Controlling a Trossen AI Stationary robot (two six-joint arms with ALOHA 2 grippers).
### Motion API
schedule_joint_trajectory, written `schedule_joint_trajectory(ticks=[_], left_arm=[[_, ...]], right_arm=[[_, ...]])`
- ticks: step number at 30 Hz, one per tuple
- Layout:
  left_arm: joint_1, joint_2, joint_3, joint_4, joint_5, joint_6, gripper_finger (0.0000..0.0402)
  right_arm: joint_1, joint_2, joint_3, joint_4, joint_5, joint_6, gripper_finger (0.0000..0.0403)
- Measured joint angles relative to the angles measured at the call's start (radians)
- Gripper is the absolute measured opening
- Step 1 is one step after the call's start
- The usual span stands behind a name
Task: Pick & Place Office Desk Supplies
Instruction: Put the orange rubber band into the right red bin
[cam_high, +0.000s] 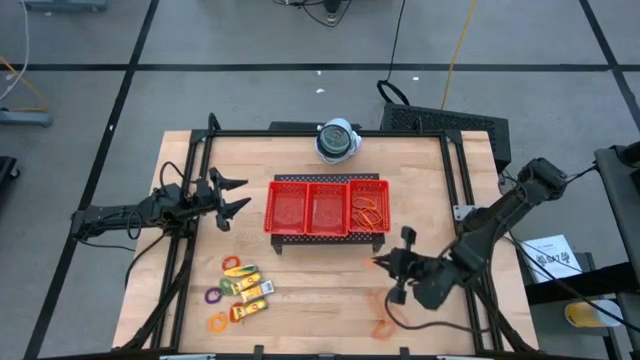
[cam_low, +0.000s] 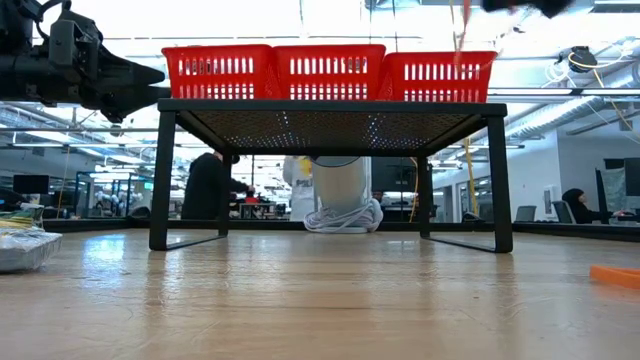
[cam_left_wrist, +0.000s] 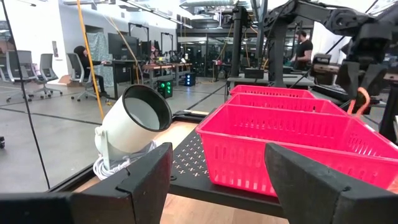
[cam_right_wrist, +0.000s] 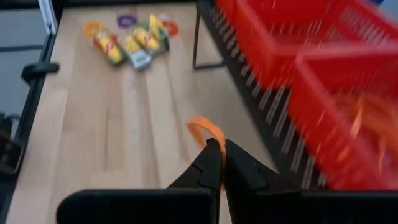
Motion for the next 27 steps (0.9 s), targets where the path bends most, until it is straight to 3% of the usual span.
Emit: schedule_joint_trajectory(ticks=[7, 16, 27], left_arm=[[0.000, 0.000, 0.000, 0.000, 0.000, 0.000, 0.0267], [0.000, 0.000, 0.000, 0.000, 0.000, 0.000, 0.0267], [0.000, 0.000, 0.000, 0.000, 0.000, 0.000, 0.0267]], right_arm=[[-0.096, -0.059, 0.000, 0.101, -0.001, -0.211, 0.0000], [-0.207, -0.153, 0.001, 0.106, 0.001, -0.361, 0.0000], [-0.343, -0.207, 0.001, 0.015, 0.002, -0.417, 0.0000]])
